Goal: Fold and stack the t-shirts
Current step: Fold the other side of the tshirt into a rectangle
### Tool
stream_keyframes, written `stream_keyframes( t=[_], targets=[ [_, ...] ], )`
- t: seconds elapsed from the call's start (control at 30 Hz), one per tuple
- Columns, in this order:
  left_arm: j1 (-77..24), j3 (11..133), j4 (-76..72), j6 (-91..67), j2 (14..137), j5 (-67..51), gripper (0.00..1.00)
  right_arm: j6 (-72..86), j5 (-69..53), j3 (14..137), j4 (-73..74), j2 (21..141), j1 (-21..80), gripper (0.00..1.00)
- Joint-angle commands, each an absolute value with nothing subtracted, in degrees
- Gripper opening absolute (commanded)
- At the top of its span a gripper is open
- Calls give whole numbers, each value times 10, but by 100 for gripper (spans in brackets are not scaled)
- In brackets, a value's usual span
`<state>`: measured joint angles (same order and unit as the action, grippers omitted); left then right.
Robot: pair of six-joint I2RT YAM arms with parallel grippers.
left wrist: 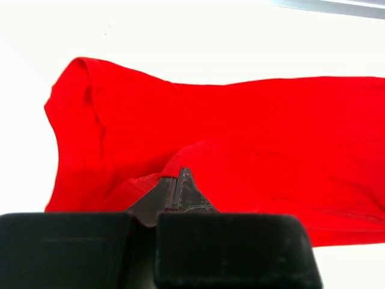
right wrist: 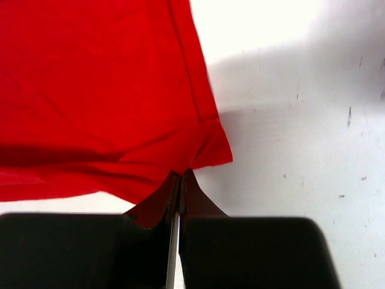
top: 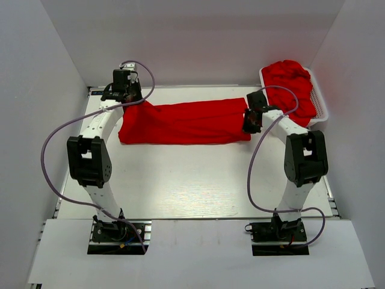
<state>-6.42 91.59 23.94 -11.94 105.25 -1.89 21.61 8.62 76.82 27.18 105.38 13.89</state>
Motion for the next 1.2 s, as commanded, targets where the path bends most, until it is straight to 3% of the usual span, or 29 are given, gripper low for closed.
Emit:
stream_keyframes(
  t=[0.0, 0.43, 0.87, 1.03, 1.1, 1.13, 1.17],
  targets=[
    [-53, 946, 200, -96, 1057, -23, 0, 214, 112, 819, 304, 1076, 134, 0],
    [-30, 976, 161, -96, 1135, -65, 0, 221, 113, 956, 354, 1162, 130, 0],
    [-9, 1013, 121, -102, 1209, -114, 0, 226, 105, 1016, 377, 1215, 122, 0],
    [-4, 1054, 136, -115, 1258, -120, 1, 228, 101, 1039, 376, 1236, 120, 10],
    [2, 1086, 157, -120, 1283, -113, 23, 226, 98, 1054, 375, 1248, 120, 32],
    [2, 1109, 163, -126, 1291, -106, 58, 222, 97, 1079, 375, 1252, 118, 40],
    [2, 1121, 170, -131, 1297, -105, 69, 220, 103, 1099, 375, 1266, 118, 77]
  ],
)
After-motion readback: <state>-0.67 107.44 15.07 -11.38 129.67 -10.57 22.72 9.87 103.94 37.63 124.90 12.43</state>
